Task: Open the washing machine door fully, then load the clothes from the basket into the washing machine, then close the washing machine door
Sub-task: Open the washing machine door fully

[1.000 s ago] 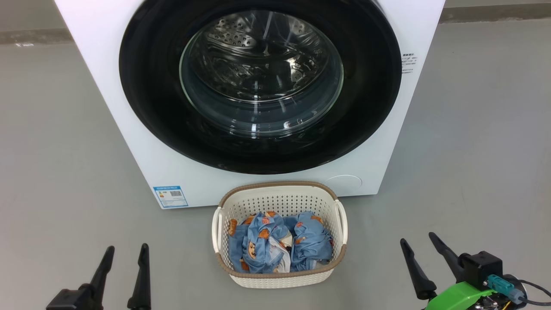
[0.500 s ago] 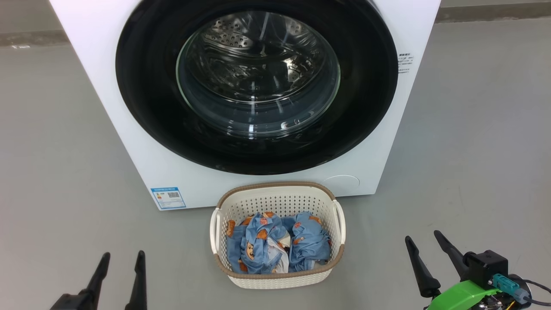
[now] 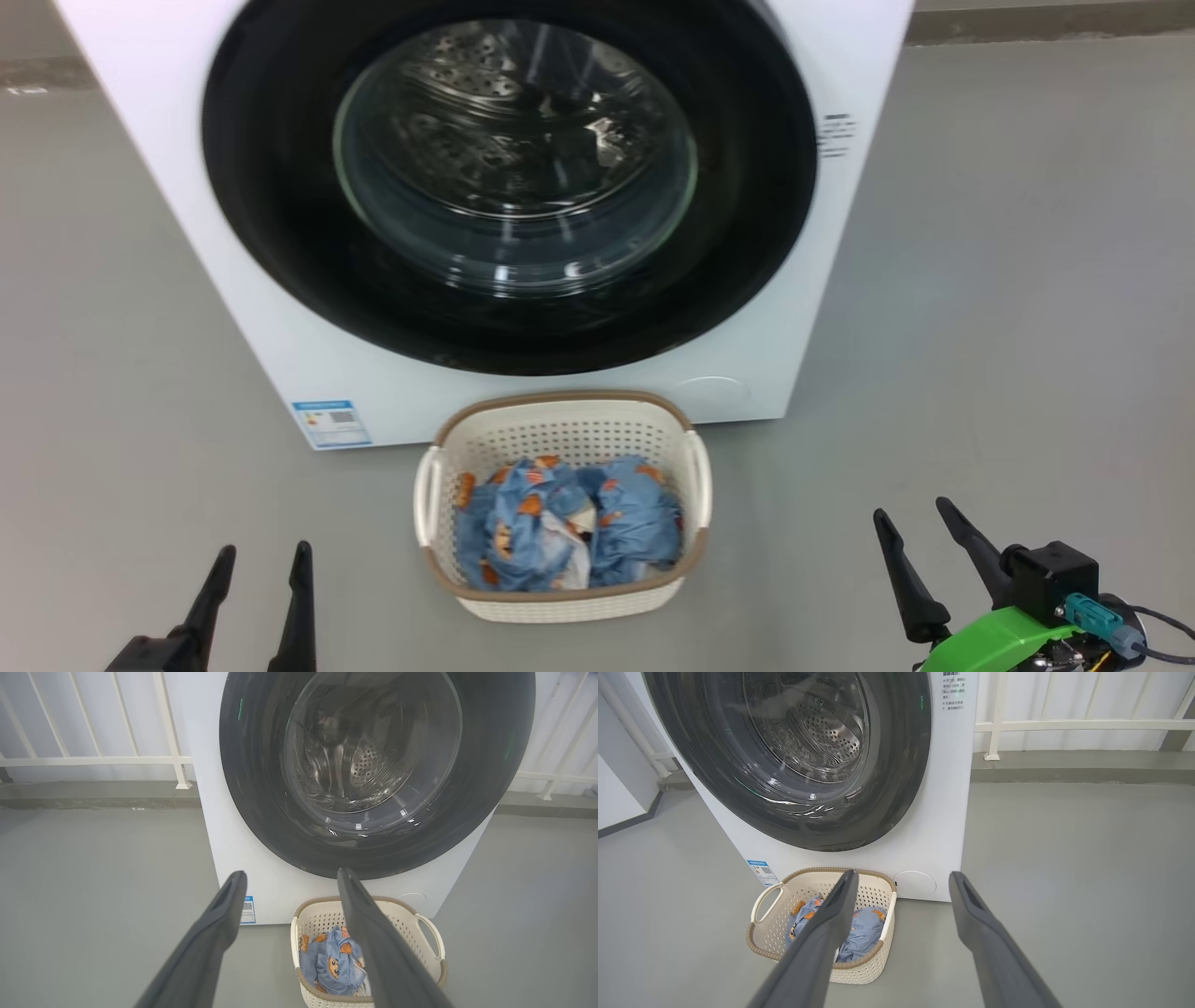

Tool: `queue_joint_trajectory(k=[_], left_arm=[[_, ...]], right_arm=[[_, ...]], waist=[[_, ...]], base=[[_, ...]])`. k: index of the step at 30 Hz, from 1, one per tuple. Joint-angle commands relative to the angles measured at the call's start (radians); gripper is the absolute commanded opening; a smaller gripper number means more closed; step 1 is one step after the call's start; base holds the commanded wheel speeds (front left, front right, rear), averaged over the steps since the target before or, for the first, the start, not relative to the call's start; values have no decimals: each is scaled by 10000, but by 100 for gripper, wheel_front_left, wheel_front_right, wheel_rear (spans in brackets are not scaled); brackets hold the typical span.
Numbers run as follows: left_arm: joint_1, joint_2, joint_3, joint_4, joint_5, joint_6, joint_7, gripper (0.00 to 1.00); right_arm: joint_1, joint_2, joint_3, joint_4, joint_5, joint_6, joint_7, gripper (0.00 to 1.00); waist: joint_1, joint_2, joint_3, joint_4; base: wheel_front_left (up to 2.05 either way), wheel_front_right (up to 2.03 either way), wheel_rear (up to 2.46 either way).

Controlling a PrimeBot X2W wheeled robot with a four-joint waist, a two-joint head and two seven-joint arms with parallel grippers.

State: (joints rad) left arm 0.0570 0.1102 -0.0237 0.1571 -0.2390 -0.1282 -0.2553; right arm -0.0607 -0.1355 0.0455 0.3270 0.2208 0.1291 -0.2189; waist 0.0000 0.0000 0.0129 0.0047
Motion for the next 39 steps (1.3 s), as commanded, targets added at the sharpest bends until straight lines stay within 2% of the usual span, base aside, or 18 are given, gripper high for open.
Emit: queue_joint_trajectory(k=[1, 12, 15, 20, 36, 39], left_arm=[[-278, 104, 359, -254, 102, -25, -65, 100], [-393, 95, 392, -276, 67, -25, -65, 100], [-432, 13, 432, -467, -313, -25, -65, 100], [-397, 47, 464, -604, -353, -25, -65, 100], [-285, -9, 275, -565, -504, -25, -65, 100], [-259, -48, 202, -569, -525, -25, -65, 100]], right_arm=[[-136, -109, 171, -269, -161, 16, -141, 100], [-217, -60, 158, -275, -181, 16, -166, 100], [-244, -49, 144, -266, -189, 16, -172, 100], [-252, -39, 87, -244, -190, 16, -180, 100], [-322, -3, -39, -232, -17, 16, -262, 100], [-459, 126, -104, -328, 294, 16, -327, 100]], waist=[[0, 0, 20, 8], [0, 0, 177, 2], [0, 0, 195, -19], [0, 0, 196, -17], [0, 0, 106, 63], [0, 0, 108, 106]], base=[[123, 123, -246], [123, 123, -246], [118, 110, -228], [82, 82, -165], [16, 16, -31], [0, 0, 0]])
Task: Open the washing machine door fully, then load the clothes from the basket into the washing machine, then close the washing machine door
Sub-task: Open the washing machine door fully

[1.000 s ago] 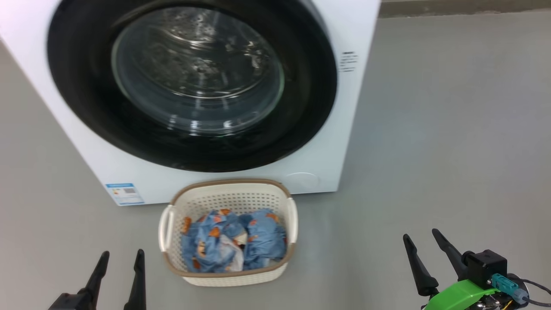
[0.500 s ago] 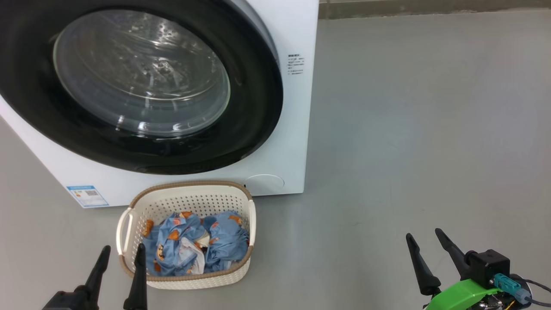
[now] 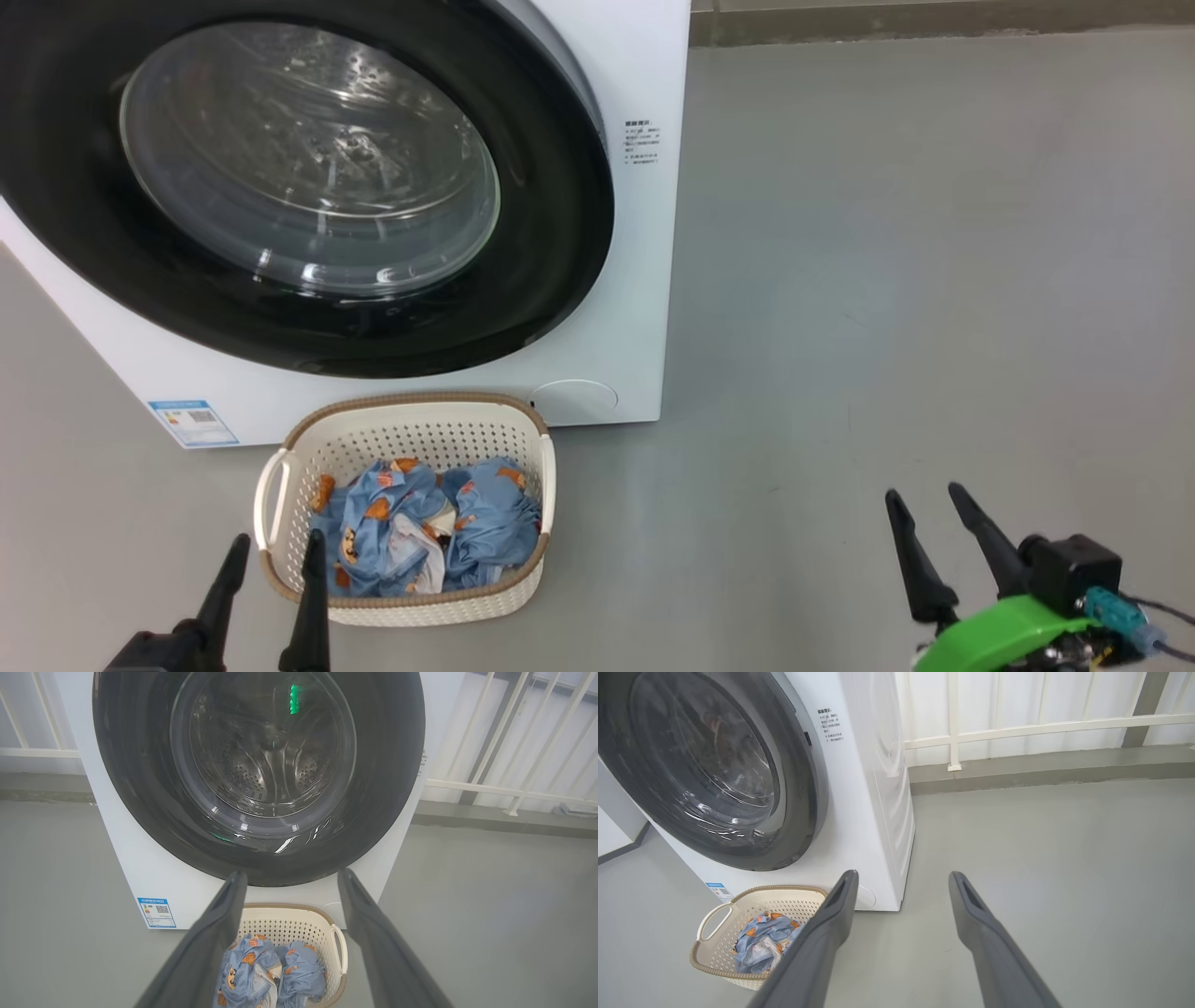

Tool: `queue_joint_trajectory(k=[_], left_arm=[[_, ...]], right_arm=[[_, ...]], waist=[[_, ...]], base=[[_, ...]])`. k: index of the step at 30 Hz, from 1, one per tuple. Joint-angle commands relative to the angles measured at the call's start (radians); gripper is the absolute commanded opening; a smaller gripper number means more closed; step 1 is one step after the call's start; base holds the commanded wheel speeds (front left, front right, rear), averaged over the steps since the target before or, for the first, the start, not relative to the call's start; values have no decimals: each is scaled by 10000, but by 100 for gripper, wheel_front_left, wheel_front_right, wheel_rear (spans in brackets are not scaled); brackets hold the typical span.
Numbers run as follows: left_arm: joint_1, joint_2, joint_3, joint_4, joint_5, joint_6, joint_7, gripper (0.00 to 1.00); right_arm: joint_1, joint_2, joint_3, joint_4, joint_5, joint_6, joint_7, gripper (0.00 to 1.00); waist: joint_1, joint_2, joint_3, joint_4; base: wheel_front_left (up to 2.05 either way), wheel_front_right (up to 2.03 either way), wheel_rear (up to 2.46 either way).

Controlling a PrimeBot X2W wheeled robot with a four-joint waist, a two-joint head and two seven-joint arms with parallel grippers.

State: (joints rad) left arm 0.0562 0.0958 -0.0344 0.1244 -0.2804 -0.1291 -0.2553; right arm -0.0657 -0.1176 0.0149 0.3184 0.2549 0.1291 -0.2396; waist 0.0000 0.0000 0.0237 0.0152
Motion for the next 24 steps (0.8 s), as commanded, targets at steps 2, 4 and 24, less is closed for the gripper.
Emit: queue_joint_trajectory(k=[2, 4, 24], left_arm=[[-242, 64, 278, -257, -135, -16, -65, 100], [-252, 47, 266, -265, -152, -16, -65, 100], [-1652, -70, -379, -233, -544, -16, -65, 100]], right_arm=[[-700, 52, 143, -458, 424, 16, -179, 0], [-977, 136, 81, -637, 763, 16, -204, 0], [-5852, -304, 51, -685, 6405, 16, -221, 0]], waist=[[0, 0, 40, 40], [0, 0, 82, 68], [0, 0, 1589, 1200]], base=[[0, 0, 0], [0, 0, 0], [0, 0, 0]])
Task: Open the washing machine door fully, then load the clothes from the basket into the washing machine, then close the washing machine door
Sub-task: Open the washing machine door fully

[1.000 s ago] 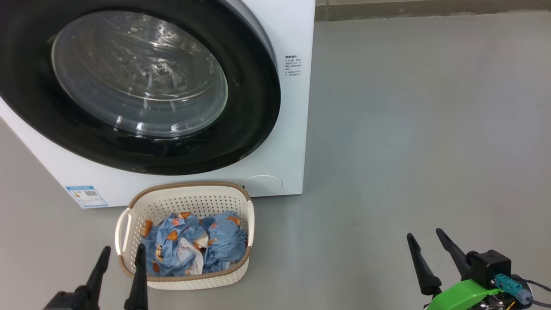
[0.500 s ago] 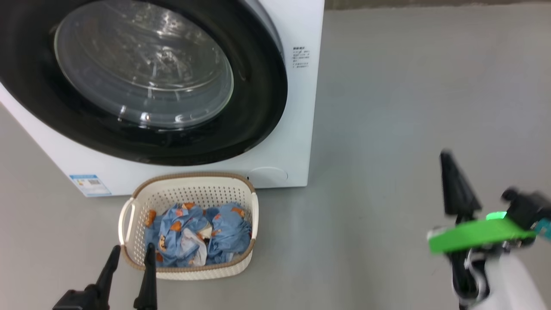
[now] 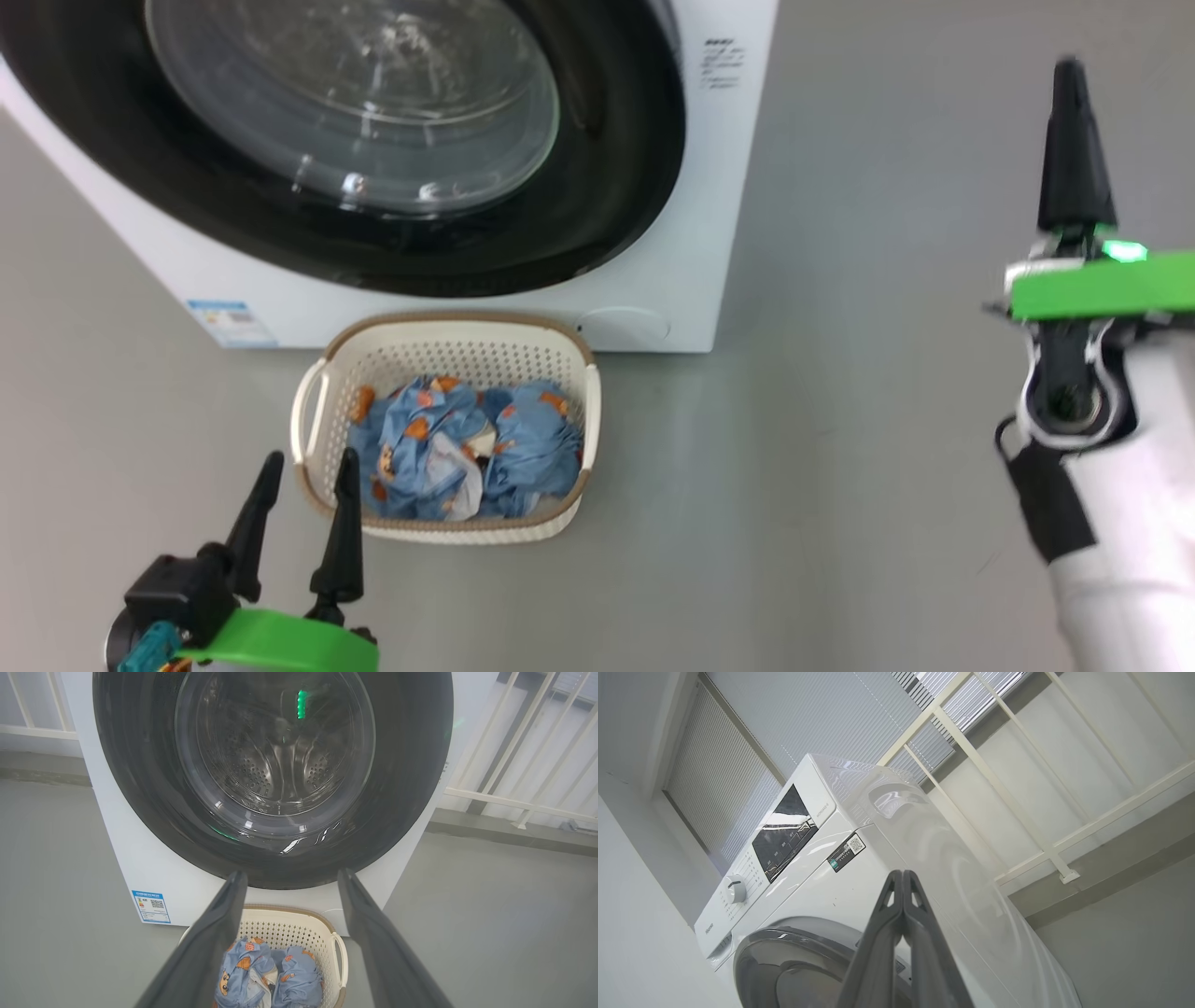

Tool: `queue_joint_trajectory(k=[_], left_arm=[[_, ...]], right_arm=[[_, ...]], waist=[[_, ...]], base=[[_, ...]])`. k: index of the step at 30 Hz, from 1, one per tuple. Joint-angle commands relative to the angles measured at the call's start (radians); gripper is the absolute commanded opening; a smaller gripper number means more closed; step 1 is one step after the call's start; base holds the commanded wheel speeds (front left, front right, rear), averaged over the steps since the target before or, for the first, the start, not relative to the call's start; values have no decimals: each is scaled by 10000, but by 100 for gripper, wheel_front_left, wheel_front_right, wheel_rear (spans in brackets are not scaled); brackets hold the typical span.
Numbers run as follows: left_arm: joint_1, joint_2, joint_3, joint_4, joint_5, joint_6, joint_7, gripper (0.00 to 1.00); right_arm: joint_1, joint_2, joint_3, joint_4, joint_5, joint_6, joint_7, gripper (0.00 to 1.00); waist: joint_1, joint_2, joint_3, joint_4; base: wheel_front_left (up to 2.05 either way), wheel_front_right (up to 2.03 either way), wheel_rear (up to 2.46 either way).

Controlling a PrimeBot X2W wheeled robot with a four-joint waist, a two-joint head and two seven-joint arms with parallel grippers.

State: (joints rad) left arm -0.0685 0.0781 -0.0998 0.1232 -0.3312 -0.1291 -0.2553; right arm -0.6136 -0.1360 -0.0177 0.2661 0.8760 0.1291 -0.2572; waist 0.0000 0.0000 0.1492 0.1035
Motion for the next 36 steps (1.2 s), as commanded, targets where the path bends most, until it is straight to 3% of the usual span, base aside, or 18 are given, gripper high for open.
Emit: queue_joint_trajectory(k=[1, 9, 13, 23, 36], left_arm=[[-470, 98, 251, -218, -62, -16, -65, 100], [-952, 22, 117, -201, -244, -16, -65, 100], [-1204, -33, -20, -202, -315, -16, -65, 100], [-1765, -134, -307, -203, -471, -16, -65, 100], [-2249, -239, -751, -228, -689, -16, -65, 100]], right_arm=[[-575, -254, 609, -83, 615, 16, -44, 0], [-2107, -1411, 2212, 526, 4032, 16, 645, 0], [-2750, -1791, 2714, 790, 5407, 16, 1659, 0], [-3960, -2475, 3239, 1162, 6984, 16, 4200, 0], [-5298, -2739, 3313, 2215, 7538, 16, 6454, 0]], waist=[[0, 0, 417, 387], [0, 0, 1146, 807], [0, 0, 1511, 995], [0, 0, 2306, 1364], [0, 0, 3120, 1845]], base=[[0, 0, 0], [0, 0, 0], [0, 0, 0], [0, 0, 0], [0, 0, 0]])
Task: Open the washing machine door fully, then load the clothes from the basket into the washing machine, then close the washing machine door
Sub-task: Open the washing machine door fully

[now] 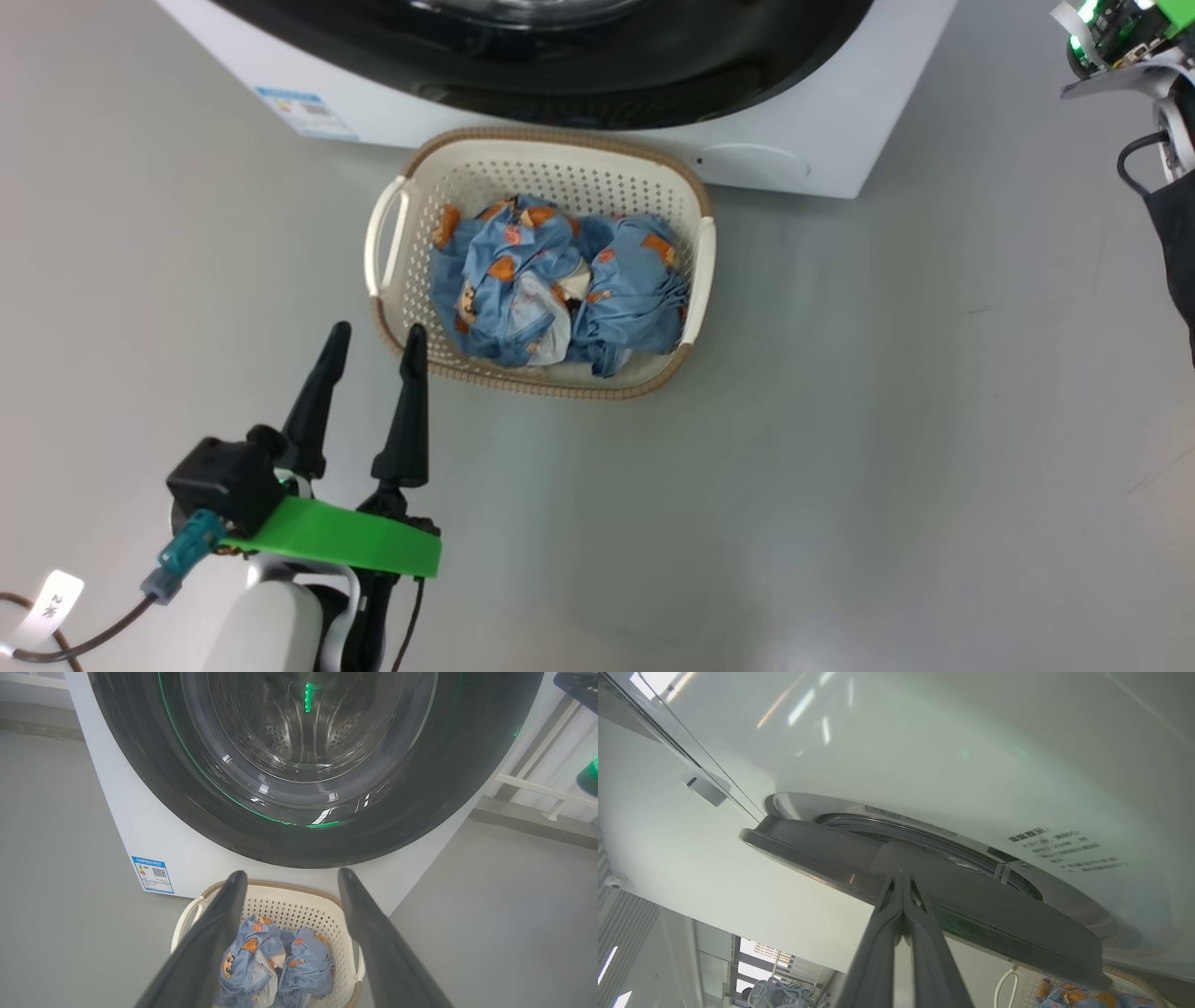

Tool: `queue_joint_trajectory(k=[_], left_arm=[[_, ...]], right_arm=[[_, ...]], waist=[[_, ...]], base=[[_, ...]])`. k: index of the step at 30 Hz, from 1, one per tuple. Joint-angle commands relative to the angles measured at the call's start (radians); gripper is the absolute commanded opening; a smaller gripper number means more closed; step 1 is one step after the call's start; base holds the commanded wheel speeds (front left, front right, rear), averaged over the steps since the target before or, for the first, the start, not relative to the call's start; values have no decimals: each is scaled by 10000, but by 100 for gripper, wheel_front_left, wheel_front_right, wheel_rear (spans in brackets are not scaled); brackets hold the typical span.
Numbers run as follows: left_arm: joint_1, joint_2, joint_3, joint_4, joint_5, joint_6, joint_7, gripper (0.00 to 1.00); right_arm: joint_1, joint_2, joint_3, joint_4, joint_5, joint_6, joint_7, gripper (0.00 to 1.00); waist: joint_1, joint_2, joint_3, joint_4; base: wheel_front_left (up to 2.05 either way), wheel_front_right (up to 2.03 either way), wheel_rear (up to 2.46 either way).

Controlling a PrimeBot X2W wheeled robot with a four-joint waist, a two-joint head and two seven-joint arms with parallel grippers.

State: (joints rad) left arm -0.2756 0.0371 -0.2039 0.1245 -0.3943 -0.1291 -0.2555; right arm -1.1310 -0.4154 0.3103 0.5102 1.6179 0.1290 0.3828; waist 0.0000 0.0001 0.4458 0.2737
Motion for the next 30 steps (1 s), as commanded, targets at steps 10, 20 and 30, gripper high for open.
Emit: queue_joint_trajectory(k=[10, 20, 30], left_arm=[[-375, 138, 69, -327, -252, -16, -63, 100], [-559, 133, -138, -389, -514, -16, -63, 100], [-629, 132, -209, -353, -545, -16, -63, 100]], right_arm=[[-1006, 86, 177, 479, -118, 17, 867, 0], [-1576, 218, 307, 739, -423, 17, 990, 0], [-1446, 337, 615, 635, -511, 17, 1330, 0]], waist=[[0, -1, 682, 454], [0, -1, 934, 662], [0, -1, 871, 666]], base=[[0, 0, 0], [0, 0, 0], [0, 0, 0]])
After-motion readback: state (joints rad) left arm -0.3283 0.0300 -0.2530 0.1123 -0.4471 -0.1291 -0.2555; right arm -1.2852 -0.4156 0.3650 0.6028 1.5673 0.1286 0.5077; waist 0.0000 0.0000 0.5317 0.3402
